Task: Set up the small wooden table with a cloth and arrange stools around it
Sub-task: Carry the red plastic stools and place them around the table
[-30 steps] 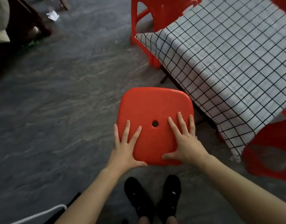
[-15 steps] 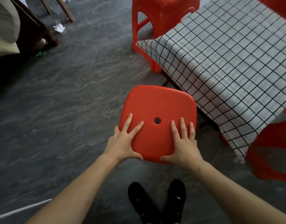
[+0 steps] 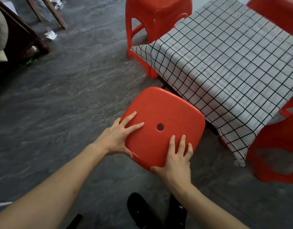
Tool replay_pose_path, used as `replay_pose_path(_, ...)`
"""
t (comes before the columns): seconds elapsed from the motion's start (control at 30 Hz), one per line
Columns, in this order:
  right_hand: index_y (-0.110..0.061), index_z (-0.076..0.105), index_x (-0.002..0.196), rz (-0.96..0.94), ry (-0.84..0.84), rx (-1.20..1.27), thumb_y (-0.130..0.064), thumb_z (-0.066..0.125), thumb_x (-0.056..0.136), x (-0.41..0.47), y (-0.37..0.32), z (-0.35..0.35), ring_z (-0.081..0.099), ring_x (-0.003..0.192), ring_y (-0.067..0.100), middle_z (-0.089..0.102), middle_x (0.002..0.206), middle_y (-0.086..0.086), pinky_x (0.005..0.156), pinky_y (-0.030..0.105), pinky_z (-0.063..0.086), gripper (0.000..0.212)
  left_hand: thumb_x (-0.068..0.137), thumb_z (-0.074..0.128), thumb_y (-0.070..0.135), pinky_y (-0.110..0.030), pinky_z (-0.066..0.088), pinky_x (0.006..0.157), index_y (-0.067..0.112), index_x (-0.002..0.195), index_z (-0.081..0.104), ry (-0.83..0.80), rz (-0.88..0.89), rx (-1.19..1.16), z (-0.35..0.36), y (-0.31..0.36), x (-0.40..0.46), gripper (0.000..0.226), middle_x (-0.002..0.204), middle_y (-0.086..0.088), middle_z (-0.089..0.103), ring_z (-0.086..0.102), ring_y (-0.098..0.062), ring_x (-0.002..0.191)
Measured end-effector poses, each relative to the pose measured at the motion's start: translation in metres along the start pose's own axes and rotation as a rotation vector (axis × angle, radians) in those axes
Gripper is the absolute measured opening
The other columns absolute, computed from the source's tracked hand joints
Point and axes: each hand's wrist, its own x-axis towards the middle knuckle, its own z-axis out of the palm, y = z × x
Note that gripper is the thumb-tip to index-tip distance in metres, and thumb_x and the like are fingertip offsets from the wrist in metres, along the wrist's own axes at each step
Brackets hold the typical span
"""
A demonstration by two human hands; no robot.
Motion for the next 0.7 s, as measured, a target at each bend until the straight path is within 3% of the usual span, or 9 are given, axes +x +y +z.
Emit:
replay_pose_path(0.37,-0.031,-0.012,0.150,-0.030,0.006,-0.081,-0.048,0.081,0.068,0.026,-0.021,-0.007,-0.011,0.141,0.048,-0.023,0.154,0.017,0.099,0.057,0.045,0.125,0.044,0.092,0.050,-0.057,0.038,0.108,0.061,0.144,0.007,-0.070,0.015,0.046,-0.039,-0.021,0.048,0.132,0.154,0.029,-0.017,0.007,-0.035,0.147)
replay_pose_path(0.7,-0.022,-0.009,0.152,0.015,-0.053,-0.078,-0.048,0.077,0.075,0.019,-0.036,-0.008,-0.009,0.142,0.050,-0.019,0.155,0.021,0.100,0.055,0.045,0.119,0.049,0.090,0.052,-0.052,0.039,0.108,0.056,0.147,0.007,-0.093,0.064,0.086,-0.044,-0.019,0.047,0.128,0.158,0.023,-0.015,0.009,-0.034,0.145)
